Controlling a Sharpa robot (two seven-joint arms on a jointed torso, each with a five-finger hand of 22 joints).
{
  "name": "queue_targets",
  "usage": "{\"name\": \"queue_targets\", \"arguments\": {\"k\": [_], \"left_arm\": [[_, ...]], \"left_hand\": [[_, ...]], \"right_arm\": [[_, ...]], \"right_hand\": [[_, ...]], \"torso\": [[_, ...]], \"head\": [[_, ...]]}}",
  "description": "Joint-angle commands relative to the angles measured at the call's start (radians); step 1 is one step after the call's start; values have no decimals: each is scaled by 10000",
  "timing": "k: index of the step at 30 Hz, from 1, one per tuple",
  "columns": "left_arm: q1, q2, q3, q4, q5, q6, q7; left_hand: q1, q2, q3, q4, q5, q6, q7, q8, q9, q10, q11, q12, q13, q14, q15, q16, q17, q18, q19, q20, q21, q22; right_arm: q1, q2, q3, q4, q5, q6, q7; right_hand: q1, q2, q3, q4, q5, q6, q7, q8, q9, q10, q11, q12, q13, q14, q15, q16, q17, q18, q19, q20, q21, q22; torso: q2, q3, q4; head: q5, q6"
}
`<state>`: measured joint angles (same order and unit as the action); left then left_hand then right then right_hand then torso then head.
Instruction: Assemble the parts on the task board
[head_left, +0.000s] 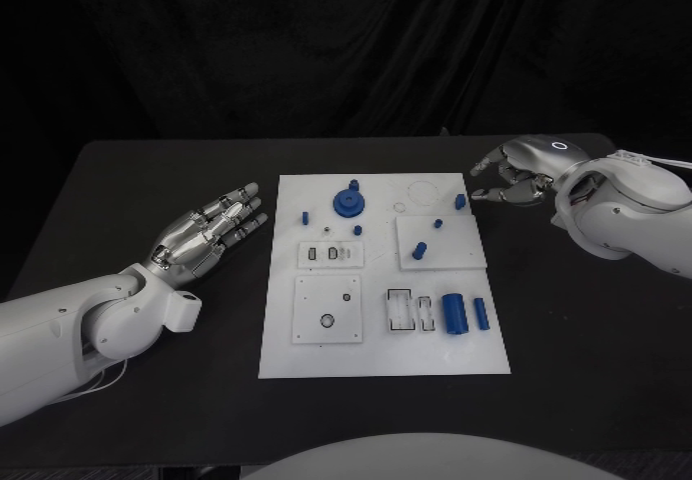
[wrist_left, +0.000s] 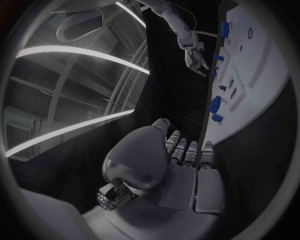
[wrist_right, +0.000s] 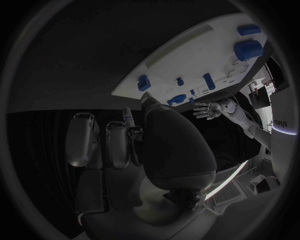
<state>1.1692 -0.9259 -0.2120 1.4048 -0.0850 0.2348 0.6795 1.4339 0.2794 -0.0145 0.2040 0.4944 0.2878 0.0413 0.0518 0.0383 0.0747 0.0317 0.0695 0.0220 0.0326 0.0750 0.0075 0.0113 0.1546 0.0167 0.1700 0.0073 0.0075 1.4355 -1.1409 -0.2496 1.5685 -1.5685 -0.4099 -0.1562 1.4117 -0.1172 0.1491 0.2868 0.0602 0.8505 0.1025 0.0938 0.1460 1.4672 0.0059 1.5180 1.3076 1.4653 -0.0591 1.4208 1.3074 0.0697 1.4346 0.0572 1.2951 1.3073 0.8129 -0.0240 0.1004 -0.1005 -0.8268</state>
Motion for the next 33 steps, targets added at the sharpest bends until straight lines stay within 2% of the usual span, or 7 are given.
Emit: {"name": "queue_targets", "arguments": {"k": [1,7,10,21,27,33], "left_arm": [[-23,24,8,8,12,116,660],[-32,19,8,5,12,127,654],[-36,11,8,7,12,126,653],[-55,26,8,-25,12,174,617],[-77,49,8,-62,12,210,602],[-103,53,8,-73,12,234,592]], "left_hand": [[-103,-10,47,-12,58,-47,53,20,4,-6,75,50,8,-18,62,40,10,126,16,72,61,13],[-103,-10,47,-12,58,-47,53,20,4,-6,75,50,8,-18,62,40,10,126,16,72,61,13],[-103,-10,47,-12,58,-47,53,20,4,-6,75,50,8,-18,62,40,10,126,16,72,61,13],[-115,-12,74,-21,59,-60,44,16,2,-7,86,51,8,-22,67,38,8,126,14,77,60,12],[-115,-12,74,-21,59,-60,44,16,2,-7,86,51,8,-22,67,38,8,126,14,77,60,12],[-123,-10,91,-24,60,-77,45,12,0,-9,96,51,7,-26,68,37,7,127,11,79,57,10]], "right_arm": [[-83,36,2,-36,127,192,-133],[-202,168,2,-144,141,397,-34],[-245,243,3,-210,143,446,46],[-389,491,3,-409,146,366,312],[-448,603,3,-494,146,415,307],[-491,735,3,-624,146,487,336]], "right_hand": [[-61,-57,-55,25,-60,140,-1,75,24,172,40,-2,1760,371,62,-75,688,-22,-55,6,-57,1348],[-80,-84,-95,23,-84,195,-3,104,44,135,41,-26,1724,349,65,-126,632,-8,-84,9,-123,1323],[-96,-210,-203,25,-111,-7,22,-5,20,22,55,-96,1621,280,74,-264,486,28,-175,14,-307,1251],[-42,-249,-228,14,-112,-92,19,-46,20,-10,61,-116,1594,250,82,-324,427,42,-212,20,-386,1224],[-30,-248,-227,12,-111,-93,18,-46,23,-29,61,-128,1575,241,82,-342,407,50,-231,21,-425,1207],[108,-133,-170,-6,-60,9,28,27,99,-44,69,-138,1569,229,90,-375,383,59,-249,32,-486,1192]], "torso": [[-4,-3,-4],[-10,-2,-5],[-3,2,0],[4,-2,-4],[-1,0,1],[-2,2,-6]], "head": [[7,-10],[14,-7],[26,-9],[29,-17],[18,-23],[24,-65]]}}
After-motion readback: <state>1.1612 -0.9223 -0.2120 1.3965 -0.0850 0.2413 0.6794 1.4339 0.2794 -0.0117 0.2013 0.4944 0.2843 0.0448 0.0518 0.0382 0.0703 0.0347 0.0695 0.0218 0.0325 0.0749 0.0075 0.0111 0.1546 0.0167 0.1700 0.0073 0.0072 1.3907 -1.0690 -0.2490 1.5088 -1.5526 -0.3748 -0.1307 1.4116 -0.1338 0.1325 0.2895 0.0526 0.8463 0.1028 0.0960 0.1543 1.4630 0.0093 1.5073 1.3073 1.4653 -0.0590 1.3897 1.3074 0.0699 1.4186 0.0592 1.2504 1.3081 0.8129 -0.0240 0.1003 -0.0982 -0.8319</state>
